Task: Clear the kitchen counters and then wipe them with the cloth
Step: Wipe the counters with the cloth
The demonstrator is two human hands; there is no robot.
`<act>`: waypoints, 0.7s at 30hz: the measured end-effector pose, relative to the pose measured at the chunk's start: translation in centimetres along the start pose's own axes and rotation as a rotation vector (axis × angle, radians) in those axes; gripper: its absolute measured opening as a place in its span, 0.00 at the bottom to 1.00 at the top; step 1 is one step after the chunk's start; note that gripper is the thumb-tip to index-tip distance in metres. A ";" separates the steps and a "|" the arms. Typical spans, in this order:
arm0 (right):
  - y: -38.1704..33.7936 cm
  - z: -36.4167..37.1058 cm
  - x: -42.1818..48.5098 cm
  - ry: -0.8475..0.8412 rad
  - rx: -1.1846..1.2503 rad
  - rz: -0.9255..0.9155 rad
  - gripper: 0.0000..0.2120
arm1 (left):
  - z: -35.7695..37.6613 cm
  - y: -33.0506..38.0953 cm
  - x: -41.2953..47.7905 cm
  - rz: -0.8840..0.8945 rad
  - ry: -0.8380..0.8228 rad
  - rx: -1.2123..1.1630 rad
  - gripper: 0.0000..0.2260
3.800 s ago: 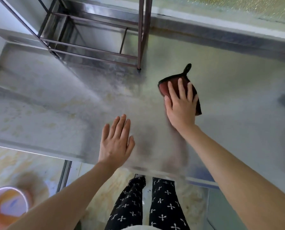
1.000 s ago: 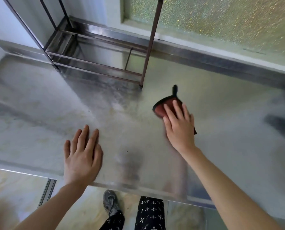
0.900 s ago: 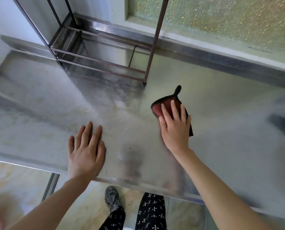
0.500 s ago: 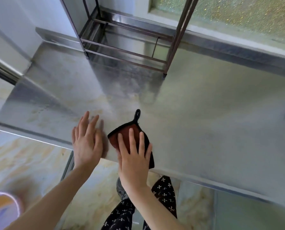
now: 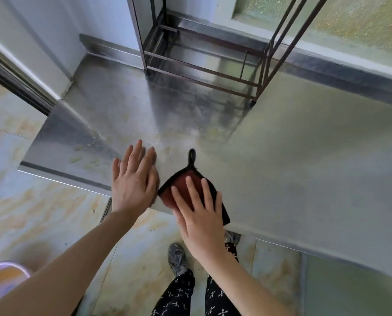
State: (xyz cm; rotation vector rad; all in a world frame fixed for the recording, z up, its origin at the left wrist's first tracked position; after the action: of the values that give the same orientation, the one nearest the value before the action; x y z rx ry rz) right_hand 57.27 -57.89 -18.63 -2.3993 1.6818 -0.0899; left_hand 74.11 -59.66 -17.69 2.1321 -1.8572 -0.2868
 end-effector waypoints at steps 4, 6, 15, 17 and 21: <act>3.3 -0.6 2.7 -0.027 -0.043 -0.014 0.21 | 0.3 -0.6 1.0 -0.006 -0.052 0.018 0.23; 6.8 -1.3 5.6 -0.010 -0.024 0.186 0.23 | 0.7 -0.6 1.1 0.012 -0.087 0.037 0.23; 2.6 -1.0 11.9 0.026 0.002 0.040 0.21 | 0.9 -0.8 1.2 0.005 -0.101 0.063 0.22; 2.5 -1.0 11.8 -0.031 -0.016 -0.127 0.21 | 0.7 -0.7 1.3 0.007 -0.092 0.058 0.22; 6.2 -2.3 15.9 -0.016 -0.034 -0.018 0.22 | 0.6 -0.7 1.3 0.000 -0.068 0.066 0.21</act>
State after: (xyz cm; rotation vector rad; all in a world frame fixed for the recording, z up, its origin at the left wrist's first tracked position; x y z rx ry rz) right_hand 56.72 -75.09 -18.79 -2.4330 1.6679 -0.0452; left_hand 74.73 -60.89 -18.46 2.1915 -1.9294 -0.3066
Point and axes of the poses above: each hand's wrist, its own x-axis towards the middle knuckle, its own z-axis out of the palm, y = z × x, the point moved 6 cm from there along x, towards the middle knuckle, and after that the axes turned 13 degrees about z, right-handed, at the moved point
